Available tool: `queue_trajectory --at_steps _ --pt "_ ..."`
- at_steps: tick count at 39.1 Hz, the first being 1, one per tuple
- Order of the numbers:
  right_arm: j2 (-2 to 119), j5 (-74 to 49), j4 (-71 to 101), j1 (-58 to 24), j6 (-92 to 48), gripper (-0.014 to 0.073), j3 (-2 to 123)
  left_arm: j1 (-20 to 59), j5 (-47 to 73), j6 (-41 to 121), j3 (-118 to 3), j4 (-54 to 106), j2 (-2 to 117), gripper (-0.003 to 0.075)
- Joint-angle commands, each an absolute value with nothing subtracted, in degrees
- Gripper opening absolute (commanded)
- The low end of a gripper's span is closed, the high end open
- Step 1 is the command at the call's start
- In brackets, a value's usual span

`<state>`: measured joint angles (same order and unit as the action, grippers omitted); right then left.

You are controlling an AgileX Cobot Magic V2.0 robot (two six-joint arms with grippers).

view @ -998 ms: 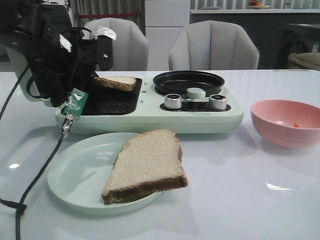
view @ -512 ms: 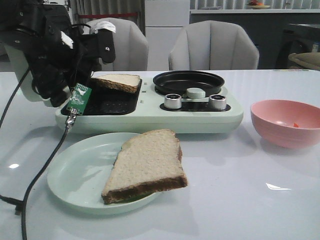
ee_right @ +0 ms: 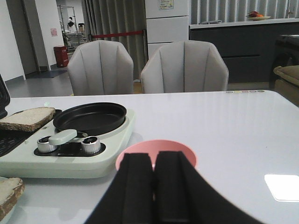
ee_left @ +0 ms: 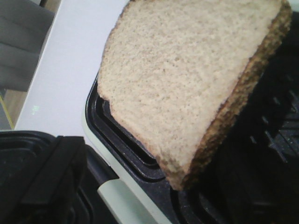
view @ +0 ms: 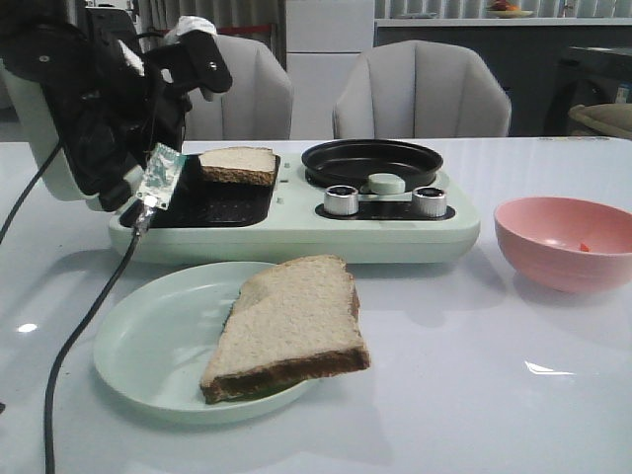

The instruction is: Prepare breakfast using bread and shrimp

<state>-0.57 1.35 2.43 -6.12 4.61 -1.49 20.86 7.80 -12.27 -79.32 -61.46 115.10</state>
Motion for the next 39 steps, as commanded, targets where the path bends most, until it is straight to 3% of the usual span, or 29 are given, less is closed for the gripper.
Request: queue_trajectory --at_steps 1,22,39 --pt "-1.8 6.4 2.3 -6.0 4.3 0.0146 -0.6 21.7 10.1 -13.0 -80.6 -56.7 109.7 0.0604" --pt "-1.8 6.4 2.3 -6.0 4.3 0.0146 -0.6 25.1 17.9 -12.1 -80.6 -39.6 91.8 0.0604" --pt "-1.8 6.4 2.3 -6.0 4.3 0.0146 -0.6 22.9 29.1 8.2 -77.9 -17.7 73.0 0.0604"
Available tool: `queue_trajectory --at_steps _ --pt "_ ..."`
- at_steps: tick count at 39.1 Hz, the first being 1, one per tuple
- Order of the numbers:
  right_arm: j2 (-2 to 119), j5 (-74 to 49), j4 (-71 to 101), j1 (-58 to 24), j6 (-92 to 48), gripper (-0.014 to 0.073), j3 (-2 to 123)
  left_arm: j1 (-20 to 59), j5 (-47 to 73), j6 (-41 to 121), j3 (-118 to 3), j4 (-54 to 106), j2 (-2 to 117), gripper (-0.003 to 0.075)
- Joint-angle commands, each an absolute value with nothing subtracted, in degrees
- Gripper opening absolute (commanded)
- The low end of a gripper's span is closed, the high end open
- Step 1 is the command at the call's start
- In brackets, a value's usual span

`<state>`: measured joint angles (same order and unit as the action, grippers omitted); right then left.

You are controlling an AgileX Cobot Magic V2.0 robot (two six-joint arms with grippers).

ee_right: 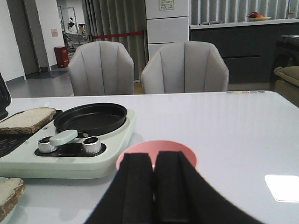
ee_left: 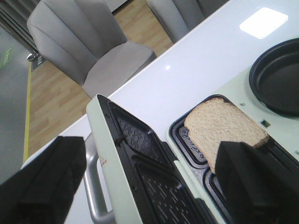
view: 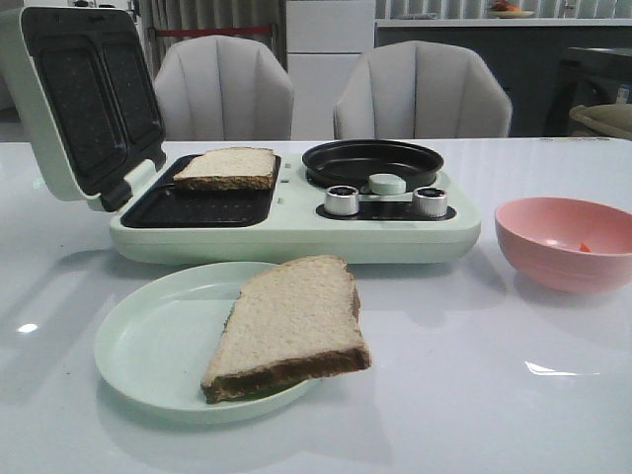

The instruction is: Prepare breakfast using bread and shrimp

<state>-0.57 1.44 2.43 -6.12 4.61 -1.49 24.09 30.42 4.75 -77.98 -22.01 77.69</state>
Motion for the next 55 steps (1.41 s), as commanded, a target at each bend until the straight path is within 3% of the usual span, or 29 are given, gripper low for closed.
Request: queue_trajectory --at_steps 1,17,45,55 --pt "-1.8 6.4 2.3 -6.0 4.3 0.0146 -0.6 22.3 29.2 9.5 -76.7 -15.6 71.8 0.0604" --pt "-1.8 6.4 2.3 -6.0 4.3 0.0146 -0.6 13.1 22.4 18.2 -52.5 2.7 53.7 0.0604" --pt "-1.8 6.4 2.3 -6.0 4.3 0.0146 -0.6 12.8 23.1 16.6 -28.8 14.7 12.6 0.0604" --pt "-1.8 6.4 2.3 -6.0 4.3 0.0146 -0.6 12.8 23.5 13.1 -22.1 15.8 3.8 0.0604"
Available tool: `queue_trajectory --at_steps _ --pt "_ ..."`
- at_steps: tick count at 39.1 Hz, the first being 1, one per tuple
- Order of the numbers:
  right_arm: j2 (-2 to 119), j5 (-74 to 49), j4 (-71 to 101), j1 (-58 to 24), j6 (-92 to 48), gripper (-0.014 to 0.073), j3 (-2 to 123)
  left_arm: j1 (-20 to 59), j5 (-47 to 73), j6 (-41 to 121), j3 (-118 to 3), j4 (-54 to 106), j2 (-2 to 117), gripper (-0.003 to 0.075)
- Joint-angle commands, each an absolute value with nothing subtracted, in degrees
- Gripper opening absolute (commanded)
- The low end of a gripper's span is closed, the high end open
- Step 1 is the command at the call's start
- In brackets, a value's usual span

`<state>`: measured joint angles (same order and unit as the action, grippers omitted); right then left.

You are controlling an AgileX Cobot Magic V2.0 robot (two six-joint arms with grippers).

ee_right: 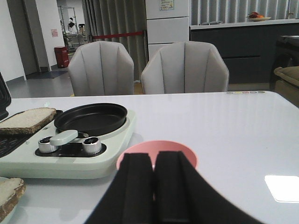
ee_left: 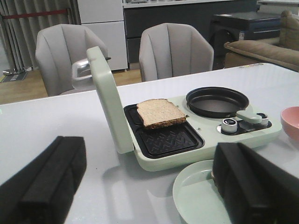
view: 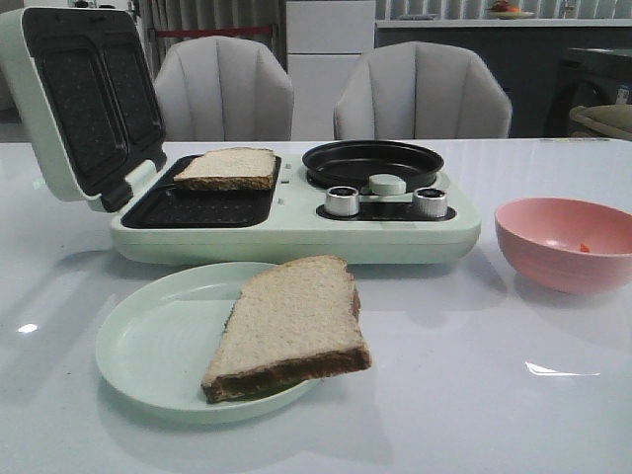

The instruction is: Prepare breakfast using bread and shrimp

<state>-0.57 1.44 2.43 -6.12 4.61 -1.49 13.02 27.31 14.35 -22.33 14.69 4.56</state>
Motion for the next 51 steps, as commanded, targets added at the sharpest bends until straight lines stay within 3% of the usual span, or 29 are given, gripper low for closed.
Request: queue_trajectory --at_steps 1,20,30,43,51 --pt "-1.8 6.4 2.3 -6.0 4.3 0.0146 -0.6 12.8 23.5 13.1 -21.7 15.8 3.4 0.0604" --pt "-1.8 6.4 2.3 -6.0 4.3 0.0146 -0.6 15.5 22.7 13.1 -20.1 15.7 3.3 0.0604" --pt "-1.8 12.6 1.8 -6.0 4.3 0.0146 1.3 16.3 22.4 13.1 -20.1 15.7 3.3 0.0604" --pt "9.7 -9.5 1.8 -6.0 4.3 0.0146 19.7 16.3 22.3 13.1 -20.1 15.7 3.3 0.0604" --pt "14.6 -11.0 2.3 -6.0 4.3 0.0146 19.6 16.3 22.3 13.1 -20.1 15.7 3.3 0.0604"
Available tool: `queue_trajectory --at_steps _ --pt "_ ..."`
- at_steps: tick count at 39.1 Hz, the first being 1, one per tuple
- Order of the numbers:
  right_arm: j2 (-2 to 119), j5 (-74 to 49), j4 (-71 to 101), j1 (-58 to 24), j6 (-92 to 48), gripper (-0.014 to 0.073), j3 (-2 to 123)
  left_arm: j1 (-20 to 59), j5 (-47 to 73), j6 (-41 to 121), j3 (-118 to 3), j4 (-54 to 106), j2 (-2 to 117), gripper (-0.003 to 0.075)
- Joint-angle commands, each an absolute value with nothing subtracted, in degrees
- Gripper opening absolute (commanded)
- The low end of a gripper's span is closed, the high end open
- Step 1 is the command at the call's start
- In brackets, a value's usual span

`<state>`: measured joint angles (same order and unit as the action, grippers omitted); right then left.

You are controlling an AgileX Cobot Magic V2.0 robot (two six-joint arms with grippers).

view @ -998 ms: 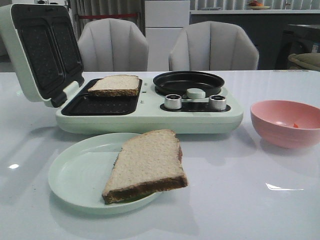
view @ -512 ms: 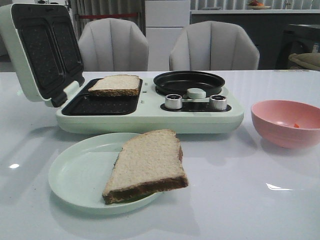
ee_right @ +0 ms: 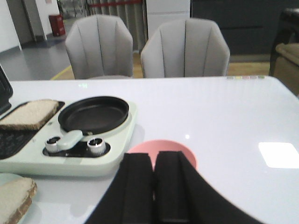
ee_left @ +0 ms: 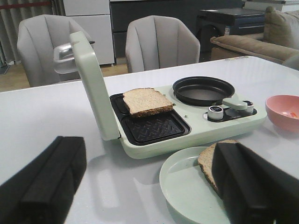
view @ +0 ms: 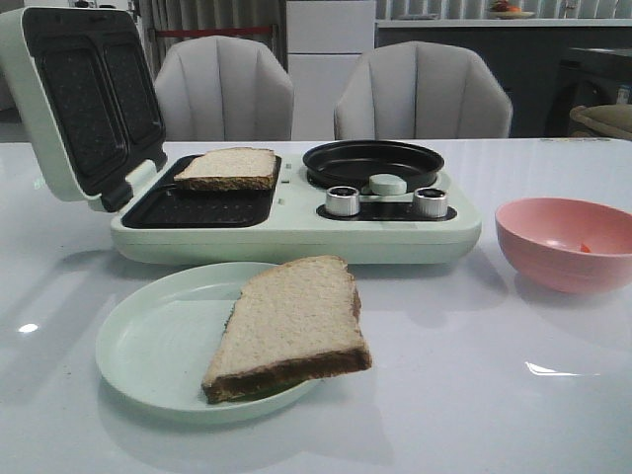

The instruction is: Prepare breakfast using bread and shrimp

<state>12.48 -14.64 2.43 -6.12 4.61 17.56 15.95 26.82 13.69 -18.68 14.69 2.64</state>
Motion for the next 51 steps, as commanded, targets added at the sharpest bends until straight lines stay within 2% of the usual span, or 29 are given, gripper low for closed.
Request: queue_trajectory --at_steps 1,5,7,13,18,35,42,51 --pt "14.8 -11.0 2.3 -6.0 4.3 0.0146 19.6 16.3 22.3 13.1 -20.1 15.7 3.3 0.0604" --pt "16.2 -11.0 2.3 -6.0 4.3 0.0149 20.1 16.3 22.3 13.1 -20.1 15.7 3.3 0.0604" --pt "17.7 -12.3 2.5 -6.0 4.3 0.0177 21.1 16.3 22.3 13.1 -20.1 15.7 3.3 0.0604" --pt "24.1 -15.6 3.9 -7.6 4.3 0.0399 25.1 16.3 22.3 13.1 -20.1 15.7 3.3 0.0604" --pt "31.3 -17.4 7.6 -9.9 4.3 0.0514 28.2 16.3 22.3 13.1 -20.1 15.7 3.3 0.0604" --pt "59.8 -24.9 24.1 -18.1 4.2 0.0514 40.7 16.3 22.3 13.1 -20.1 15.7 3.3 0.0604" --pt "70.7 -24.7 26.3 -22.8 4.2 0.0514 45.7 16.3 22.3 13.1 -20.1 15.7 3.3 0.0604" --pt "82.4 -24.6 31.8 -24.3 3.3 0.0514 51.4 16.3 22.3 13.1 -20.1 15.7 3.3 0.0604"
